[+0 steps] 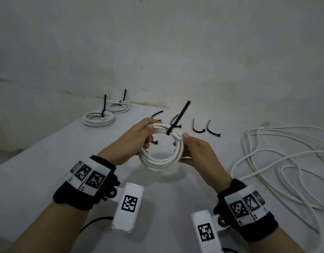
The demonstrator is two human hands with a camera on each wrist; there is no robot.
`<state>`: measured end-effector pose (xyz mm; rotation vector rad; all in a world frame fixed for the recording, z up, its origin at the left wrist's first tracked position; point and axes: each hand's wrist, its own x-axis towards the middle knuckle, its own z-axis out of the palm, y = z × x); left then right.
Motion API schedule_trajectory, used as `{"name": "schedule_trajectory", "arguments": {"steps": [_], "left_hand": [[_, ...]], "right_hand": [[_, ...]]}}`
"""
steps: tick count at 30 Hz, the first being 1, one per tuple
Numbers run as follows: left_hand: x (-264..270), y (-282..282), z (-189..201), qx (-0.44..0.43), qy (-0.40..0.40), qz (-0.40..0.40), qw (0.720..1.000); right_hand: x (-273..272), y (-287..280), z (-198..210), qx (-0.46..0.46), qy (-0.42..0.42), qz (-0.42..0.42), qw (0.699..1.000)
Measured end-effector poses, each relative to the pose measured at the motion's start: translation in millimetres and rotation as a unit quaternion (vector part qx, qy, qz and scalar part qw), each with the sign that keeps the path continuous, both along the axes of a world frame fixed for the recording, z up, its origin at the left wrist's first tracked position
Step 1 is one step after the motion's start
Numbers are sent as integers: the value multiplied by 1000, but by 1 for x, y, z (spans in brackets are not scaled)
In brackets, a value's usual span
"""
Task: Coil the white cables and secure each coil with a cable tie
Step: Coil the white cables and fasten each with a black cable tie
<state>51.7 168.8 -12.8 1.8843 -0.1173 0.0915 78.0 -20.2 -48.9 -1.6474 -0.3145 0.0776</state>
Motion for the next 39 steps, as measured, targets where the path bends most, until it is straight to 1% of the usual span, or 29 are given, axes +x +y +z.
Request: {"name": "schedule_trajectory", "arguments": {"steps": [3,5,7,9,11,13,14,16,19,20,23,24,26,27,28,29,30,32,35,39], "left_hand": [[8,35,-3,-40,51,43,997],[16,59,-5,-68,75,91,991],[23,84,-8,-74,94,146,982],[27,110,-10,-49,102,199,973],[31,133,-15,-5,101,248,963],[34,156,-20,37,107,299,947],[36,165,-22,69,118,313,940],[41,183,-27,124,146,319,928],[46,204,-30,184,183,322,911],[48,211,-34,216,177,320,905],[57,222,-40,236,166,323,901],[59,223,-41,227,160,334,901],[61,221,-42,239,157,341,895],[61,220,-43,259,170,335,890],[61,218,-42,278,190,311,889],[59,216,-41,315,215,272,884],[56,214,-42,355,235,236,874],[53,216,-48,418,239,192,855],[52,222,-53,442,225,193,847],[56,225,-55,436,211,196,852]], "right_hand": [[9,-10,-11,-84,-22,35,996],[12,-17,-18,-168,-61,65,982],[14,-20,-25,-225,-73,96,967],[16,-24,-32,-268,-80,125,952],[19,-29,-38,-304,-97,142,937],[21,-31,-41,-316,-112,144,931],[21,-33,-41,-314,-118,143,931],[22,-33,-41,-311,-124,143,932],[24,-32,-42,-307,-125,143,933],[25,-32,-42,-305,-124,143,933],[26,-31,-42,-293,-108,147,939],[26,-30,-42,-287,-101,148,941],[25,-30,-42,-279,-94,147,944],[25,-30,-41,-277,-93,145,945],[25,-30,-41,-276,-94,144,946],[25,-29,-40,-275,-94,144,946],[25,-29,-40,-273,-93,144,947],[25,-29,-40,-269,-91,144,948],[24,-29,-39,-267,-91,146,948],[23,-29,-39,-261,-90,141,951]]}}
